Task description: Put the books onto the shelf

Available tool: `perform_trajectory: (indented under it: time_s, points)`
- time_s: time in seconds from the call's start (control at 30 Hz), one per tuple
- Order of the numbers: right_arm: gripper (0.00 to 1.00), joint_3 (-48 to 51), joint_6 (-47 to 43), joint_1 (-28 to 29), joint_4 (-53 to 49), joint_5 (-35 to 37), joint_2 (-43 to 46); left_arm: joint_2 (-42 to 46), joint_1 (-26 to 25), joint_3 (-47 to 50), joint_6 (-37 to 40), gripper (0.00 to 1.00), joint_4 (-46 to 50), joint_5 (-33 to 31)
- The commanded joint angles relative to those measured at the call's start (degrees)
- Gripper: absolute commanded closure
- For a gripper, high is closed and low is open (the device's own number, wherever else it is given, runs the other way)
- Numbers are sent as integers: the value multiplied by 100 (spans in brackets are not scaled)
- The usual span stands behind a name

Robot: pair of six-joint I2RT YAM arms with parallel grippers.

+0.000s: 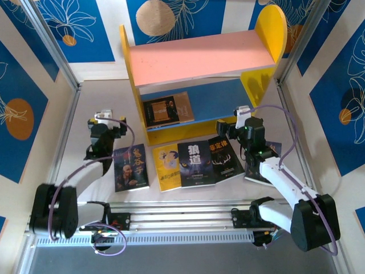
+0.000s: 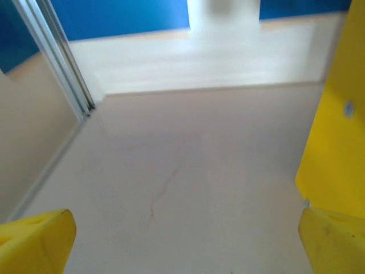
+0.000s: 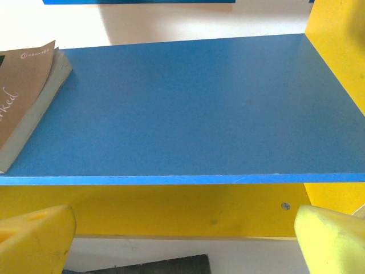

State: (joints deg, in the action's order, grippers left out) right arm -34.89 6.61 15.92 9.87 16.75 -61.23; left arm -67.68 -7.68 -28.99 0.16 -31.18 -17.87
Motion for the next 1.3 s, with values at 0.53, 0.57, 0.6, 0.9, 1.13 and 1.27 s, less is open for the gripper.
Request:
perform_trajectory:
  time_s: [0.53,0.57,0.6,0.9,1.13,1.27]
  points:
    - [8,-598,2096,725,-2675,-719,-278,1804,-523,-1931,-2739,0,4458,666]
    - [10,-613,2127,748,-2748,-866,-358,1897,-613,-1932,-2833,0,4652,708]
    - [11,-638,2163,771,-2834,-949,-437,1961,-695,-1947,-2919,0,4887,692]
    - [27,-834,2215,927,-3294,-1505,-1178,1847,-2056,-1843,-4232,0,6573,838]
    - [32,-848,2227,1018,-3281,-1704,-1546,885,-2941,-1919,-4620,0,6509,1075]
    - [33,-776,2265,1069,-3264,-1761,-1588,181,-3452,-1977,-4784,0,5942,1305]
